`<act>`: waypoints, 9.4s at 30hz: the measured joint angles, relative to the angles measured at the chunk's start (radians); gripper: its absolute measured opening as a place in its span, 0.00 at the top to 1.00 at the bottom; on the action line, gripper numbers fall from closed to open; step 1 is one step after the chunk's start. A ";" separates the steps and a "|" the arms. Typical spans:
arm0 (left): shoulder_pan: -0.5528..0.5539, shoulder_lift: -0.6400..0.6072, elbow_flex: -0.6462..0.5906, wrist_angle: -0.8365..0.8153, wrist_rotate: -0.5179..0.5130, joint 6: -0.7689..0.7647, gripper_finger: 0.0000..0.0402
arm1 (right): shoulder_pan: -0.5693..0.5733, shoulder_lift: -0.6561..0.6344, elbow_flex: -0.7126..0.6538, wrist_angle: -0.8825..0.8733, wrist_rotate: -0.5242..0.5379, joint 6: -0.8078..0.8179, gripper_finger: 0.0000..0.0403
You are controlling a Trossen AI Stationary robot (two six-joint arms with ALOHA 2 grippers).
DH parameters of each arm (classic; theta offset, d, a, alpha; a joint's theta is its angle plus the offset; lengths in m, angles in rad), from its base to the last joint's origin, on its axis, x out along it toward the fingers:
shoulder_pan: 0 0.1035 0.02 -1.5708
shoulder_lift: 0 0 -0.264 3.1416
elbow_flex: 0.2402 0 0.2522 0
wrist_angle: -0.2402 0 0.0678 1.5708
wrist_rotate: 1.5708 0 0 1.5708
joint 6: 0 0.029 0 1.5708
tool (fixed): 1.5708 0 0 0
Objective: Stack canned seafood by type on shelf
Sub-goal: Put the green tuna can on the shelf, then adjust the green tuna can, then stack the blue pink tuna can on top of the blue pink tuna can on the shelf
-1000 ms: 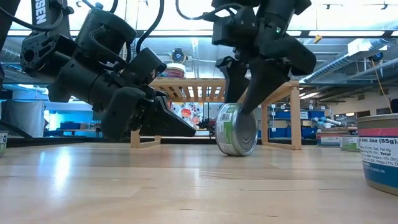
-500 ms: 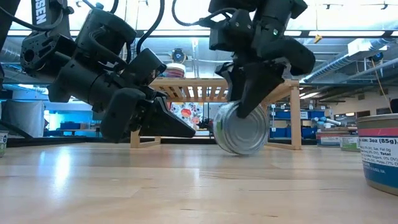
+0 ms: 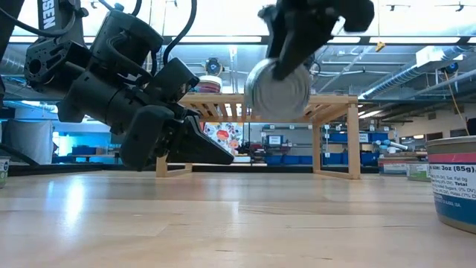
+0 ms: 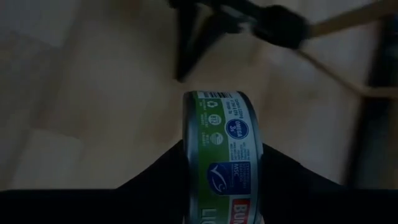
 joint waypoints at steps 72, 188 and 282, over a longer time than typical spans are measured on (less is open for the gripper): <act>0.000 0.000 0.000 -0.001 0.000 0.019 0.99 | -0.347 -0.001 0.023 -0.453 0.568 0.210 0.30; -0.006 0.000 0.000 -0.003 0.000 0.015 0.99 | 0.124 -0.410 -0.953 -0.188 0.236 1.932 0.99; -0.006 0.000 0.004 -0.001 0.000 0.002 0.99 | -0.197 -0.866 -0.737 0.007 0.041 1.017 1.00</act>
